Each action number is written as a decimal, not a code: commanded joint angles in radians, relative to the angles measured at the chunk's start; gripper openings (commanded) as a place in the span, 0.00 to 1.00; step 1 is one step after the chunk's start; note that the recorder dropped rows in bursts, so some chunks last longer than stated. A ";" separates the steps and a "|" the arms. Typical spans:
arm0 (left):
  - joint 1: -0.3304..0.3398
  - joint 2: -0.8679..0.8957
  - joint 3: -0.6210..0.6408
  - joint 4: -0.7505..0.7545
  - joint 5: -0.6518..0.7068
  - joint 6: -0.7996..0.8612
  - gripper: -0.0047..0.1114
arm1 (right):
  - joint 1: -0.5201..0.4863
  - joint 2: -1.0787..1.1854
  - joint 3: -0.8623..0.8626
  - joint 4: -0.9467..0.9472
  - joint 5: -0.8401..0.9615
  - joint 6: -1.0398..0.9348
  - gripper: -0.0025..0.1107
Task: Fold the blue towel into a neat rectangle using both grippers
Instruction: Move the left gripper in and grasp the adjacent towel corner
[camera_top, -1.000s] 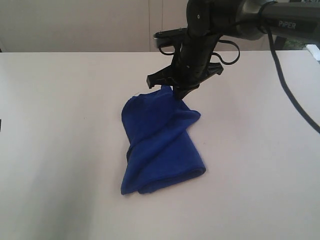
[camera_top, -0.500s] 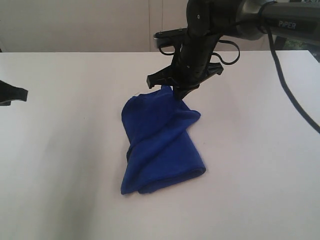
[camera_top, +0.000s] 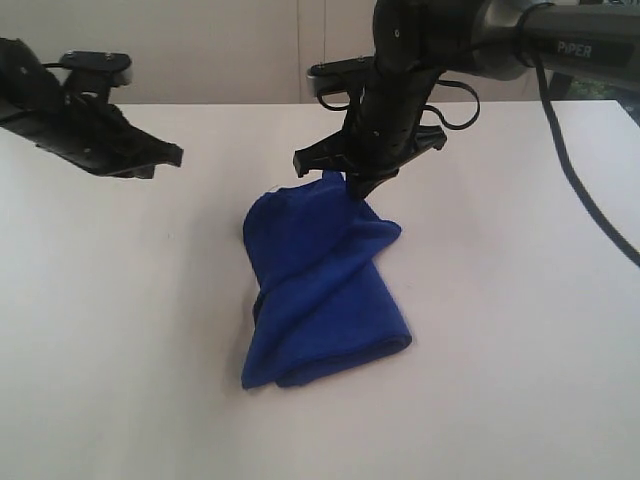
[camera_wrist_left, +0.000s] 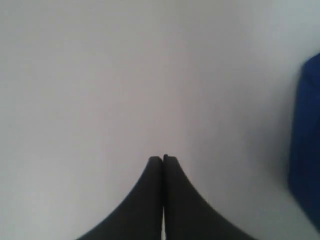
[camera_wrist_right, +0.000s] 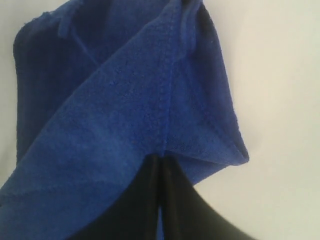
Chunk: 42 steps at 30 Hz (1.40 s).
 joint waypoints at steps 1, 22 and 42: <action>-0.067 0.095 -0.100 -0.069 0.033 0.061 0.04 | -0.009 -0.009 0.004 -0.001 0.007 -0.006 0.02; -0.200 0.142 -0.139 -0.087 0.010 0.316 0.52 | -0.009 -0.009 0.004 -0.001 0.018 -0.006 0.02; -0.251 0.211 -0.151 -0.102 -0.152 0.354 0.51 | -0.009 -0.009 0.004 -0.007 0.025 -0.014 0.02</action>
